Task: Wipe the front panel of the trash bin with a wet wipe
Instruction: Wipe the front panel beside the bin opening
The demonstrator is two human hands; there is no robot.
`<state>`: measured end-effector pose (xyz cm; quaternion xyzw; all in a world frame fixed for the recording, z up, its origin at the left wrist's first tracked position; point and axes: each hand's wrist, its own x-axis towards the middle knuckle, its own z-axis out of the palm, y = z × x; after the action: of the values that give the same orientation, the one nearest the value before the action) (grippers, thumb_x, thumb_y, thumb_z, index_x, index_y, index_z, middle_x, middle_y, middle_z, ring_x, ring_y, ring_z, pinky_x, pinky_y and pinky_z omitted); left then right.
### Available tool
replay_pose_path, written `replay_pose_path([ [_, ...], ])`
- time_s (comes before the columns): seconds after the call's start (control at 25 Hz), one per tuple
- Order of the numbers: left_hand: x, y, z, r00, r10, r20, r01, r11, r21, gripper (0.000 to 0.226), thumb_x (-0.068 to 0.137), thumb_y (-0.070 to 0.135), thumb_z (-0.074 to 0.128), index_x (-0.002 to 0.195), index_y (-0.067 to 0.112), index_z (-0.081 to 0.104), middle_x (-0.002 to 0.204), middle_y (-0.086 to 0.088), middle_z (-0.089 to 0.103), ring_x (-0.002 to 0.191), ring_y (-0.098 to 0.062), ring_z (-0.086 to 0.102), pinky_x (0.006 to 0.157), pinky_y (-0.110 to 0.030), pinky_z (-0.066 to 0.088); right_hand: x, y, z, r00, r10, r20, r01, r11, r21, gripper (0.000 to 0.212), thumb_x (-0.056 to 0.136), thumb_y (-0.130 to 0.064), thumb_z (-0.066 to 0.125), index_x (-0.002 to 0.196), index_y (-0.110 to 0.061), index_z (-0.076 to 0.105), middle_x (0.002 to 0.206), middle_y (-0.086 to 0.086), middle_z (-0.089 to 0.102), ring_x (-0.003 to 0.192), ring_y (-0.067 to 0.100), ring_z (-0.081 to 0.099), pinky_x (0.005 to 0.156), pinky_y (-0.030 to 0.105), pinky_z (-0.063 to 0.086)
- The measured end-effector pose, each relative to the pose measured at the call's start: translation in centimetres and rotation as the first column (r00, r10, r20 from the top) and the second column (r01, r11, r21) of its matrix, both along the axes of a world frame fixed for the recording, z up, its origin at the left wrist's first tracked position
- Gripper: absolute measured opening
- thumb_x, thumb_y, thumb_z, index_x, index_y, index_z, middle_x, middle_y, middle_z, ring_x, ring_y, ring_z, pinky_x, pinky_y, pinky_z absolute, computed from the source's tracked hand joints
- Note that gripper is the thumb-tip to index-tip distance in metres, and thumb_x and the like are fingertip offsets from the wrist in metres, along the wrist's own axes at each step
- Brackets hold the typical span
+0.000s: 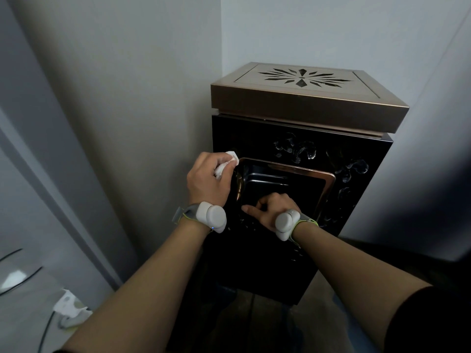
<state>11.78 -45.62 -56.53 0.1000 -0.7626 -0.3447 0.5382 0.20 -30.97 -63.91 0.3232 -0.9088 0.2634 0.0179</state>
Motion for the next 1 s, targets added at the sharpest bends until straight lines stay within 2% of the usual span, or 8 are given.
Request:
replay_pose_path([
  [0.12, -0.2, -0.1, -0.6, 1.0, 0.011, 0.008, -0.011, 0.998, -0.058, 0.005, 0.083, 0.015, 0.076, 0.086, 0.018, 0.073, 0.088, 0.006, 0.066, 0.081, 0.003, 0.056, 0.072, 0.0, 0.038, 0.1, 0.0, 0.1, 1.0, 0.011, 0.006, -0.011, 1.0, 0.007, 0.055, 0.062, -0.098, 0.041, 0.069, -0.049, 0.065, 0.06, -0.04, 0.056, 0.053, -0.002, 0.055, 0.045, 0.016, 0.035],
  [0.2, -0.3, -0.2, -0.7, 1.0, 0.015, 0.007, -0.014, 0.996, -0.085, 0.005, 0.083, 0.014, 0.076, 0.086, 0.017, 0.074, 0.088, 0.005, 0.067, 0.082, 0.002, 0.057, 0.072, -0.001, 0.038, 0.0, 0.1, 0.1, 1.0, 0.01, 0.009, -0.01, 1.0, 0.009, 0.053, 0.063, -0.096, 0.043, 0.068, -0.049, 0.065, 0.056, -0.032, 0.059, 0.053, -0.002, 0.056, 0.044, 0.016, 0.035],
  [0.32, -0.2, -0.4, -1.0, 1.0, 0.015, 0.02, -0.013, 0.993, -0.119, 0.005, 0.082, 0.011, 0.077, 0.084, 0.015, 0.075, 0.087, 0.003, 0.068, 0.08, -0.004, 0.06, 0.069, -0.01, 0.046, 0.0, 0.1, 0.1, 1.0, 0.014, 0.014, -0.014, 1.0, 0.008, 0.052, 0.064, -0.096, 0.043, 0.067, -0.048, 0.065, 0.052, -0.024, 0.06, 0.053, -0.002, 0.056, 0.045, 0.015, 0.036],
  [0.48, 0.2, -0.5, -1.3, 0.997, 0.011, 0.078, 0.001, 0.988, -0.152, 0.006, 0.082, 0.006, 0.076, 0.082, 0.013, 0.076, 0.086, -0.001, 0.069, 0.078, -0.01, 0.062, 0.068, -0.016, 0.048, 0.2, 0.2, 0.3, 0.999, 0.024, 0.021, -0.025, 1.0, 0.018, 0.051, 0.065, -0.095, 0.043, 0.069, -0.049, 0.064, 0.059, -0.038, 0.057, 0.051, -0.002, 0.056, 0.044, 0.015, 0.035],
  [0.6, 0.4, -0.6, -1.3, 0.994, 0.001, 0.11, 0.016, 0.989, -0.149, 0.008, 0.081, 0.004, 0.076, 0.08, 0.013, 0.076, 0.085, -0.001, 0.069, 0.078, -0.009, 0.061, 0.069, -0.01, 0.045, 0.1, 0.3, 0.3, 0.999, 0.029, 0.036, -0.029, 0.999, 0.019, 0.049, 0.065, -0.094, 0.045, 0.068, -0.048, 0.064, 0.055, -0.024, 0.061, 0.054, -0.002, 0.056, 0.045, 0.015, 0.035],
  [0.8, 0.8, -0.9, -1.0, 0.99, -0.001, 0.139, 0.022, 0.988, -0.156, 0.008, 0.08, 0.003, 0.075, 0.08, 0.011, 0.077, 0.086, -0.003, 0.07, 0.076, -0.017, 0.066, 0.068, -0.024, 0.05, 0.2, 0.2, 0.3, 1.0, 0.011, 0.02, -0.011, 1.0, 0.025, 0.049, 0.064, -0.094, 0.044, 0.069, -0.051, 0.064, 0.054, -0.017, 0.061, 0.057, -0.001, 0.056, 0.047, 0.018, 0.036],
  [1.0, 1.1, -1.8, -0.8, 0.991, 0.031, 0.131, -0.009, 0.987, -0.163, 0.008, 0.081, 0.002, 0.075, 0.08, 0.01, 0.077, 0.086, -0.004, 0.07, 0.077, -0.015, 0.064, 0.07, -0.013, 0.045, 0.3, 0.3, 0.5, 1.0, 0.011, 0.014, -0.012, 1.0, 0.022, 0.046, 0.065, -0.093, 0.045, 0.067, -0.05, 0.063, 0.052, -0.018, 0.06, 0.056, -0.003, 0.055, 0.047, 0.017, 0.035],
])
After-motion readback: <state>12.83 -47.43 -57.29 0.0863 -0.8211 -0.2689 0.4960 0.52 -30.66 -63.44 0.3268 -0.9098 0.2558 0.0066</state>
